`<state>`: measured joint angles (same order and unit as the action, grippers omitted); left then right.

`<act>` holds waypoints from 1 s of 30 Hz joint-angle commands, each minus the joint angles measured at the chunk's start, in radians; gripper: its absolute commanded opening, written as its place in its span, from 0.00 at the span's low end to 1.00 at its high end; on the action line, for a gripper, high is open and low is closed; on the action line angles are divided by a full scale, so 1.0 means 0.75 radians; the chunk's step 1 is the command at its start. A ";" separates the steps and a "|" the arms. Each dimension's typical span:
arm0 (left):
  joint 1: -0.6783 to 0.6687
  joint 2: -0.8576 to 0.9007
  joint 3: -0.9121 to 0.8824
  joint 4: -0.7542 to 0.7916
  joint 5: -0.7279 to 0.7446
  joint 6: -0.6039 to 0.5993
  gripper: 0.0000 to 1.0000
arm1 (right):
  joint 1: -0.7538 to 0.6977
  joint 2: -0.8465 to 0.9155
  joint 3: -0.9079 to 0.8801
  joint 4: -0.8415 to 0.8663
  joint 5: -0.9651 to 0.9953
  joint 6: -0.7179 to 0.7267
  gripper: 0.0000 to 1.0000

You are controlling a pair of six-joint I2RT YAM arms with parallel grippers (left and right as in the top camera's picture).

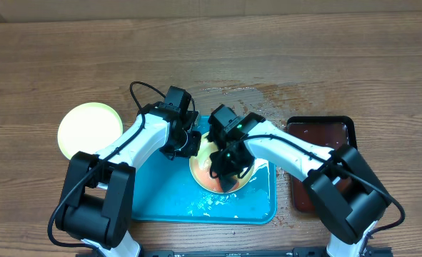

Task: Clean dirty plates on tray and stack at the side
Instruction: 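Continue scrubbing the yellow plate center with the sponge in the right gripper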

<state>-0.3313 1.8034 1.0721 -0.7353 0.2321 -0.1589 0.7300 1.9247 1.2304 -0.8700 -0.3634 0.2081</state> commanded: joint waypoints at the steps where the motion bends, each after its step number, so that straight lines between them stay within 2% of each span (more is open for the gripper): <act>1: 0.005 0.021 -0.011 0.004 -0.002 -0.018 0.04 | 0.019 0.022 -0.015 0.026 -0.148 -0.019 0.04; 7: 0.005 0.021 -0.011 -0.007 -0.001 -0.018 0.04 | -0.006 0.022 -0.016 0.226 -0.128 0.251 0.04; 11: 0.005 0.021 -0.011 -0.026 -0.003 -0.017 0.04 | -0.045 0.022 -0.016 0.366 0.002 0.505 0.04; 17: 0.005 0.021 -0.011 -0.028 -0.002 -0.018 0.04 | -0.100 0.023 -0.016 0.415 0.201 0.737 0.04; 25: 0.006 0.021 -0.011 -0.028 -0.002 -0.018 0.04 | -0.297 0.023 -0.018 0.218 0.423 0.798 0.04; 30: 0.007 0.021 -0.011 -0.025 -0.003 -0.018 0.04 | -0.399 0.023 -0.018 0.078 0.453 0.684 0.04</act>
<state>-0.3298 1.8034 1.0721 -0.7395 0.2512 -0.1627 0.4946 1.9316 1.2274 -0.7555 -0.1913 0.7692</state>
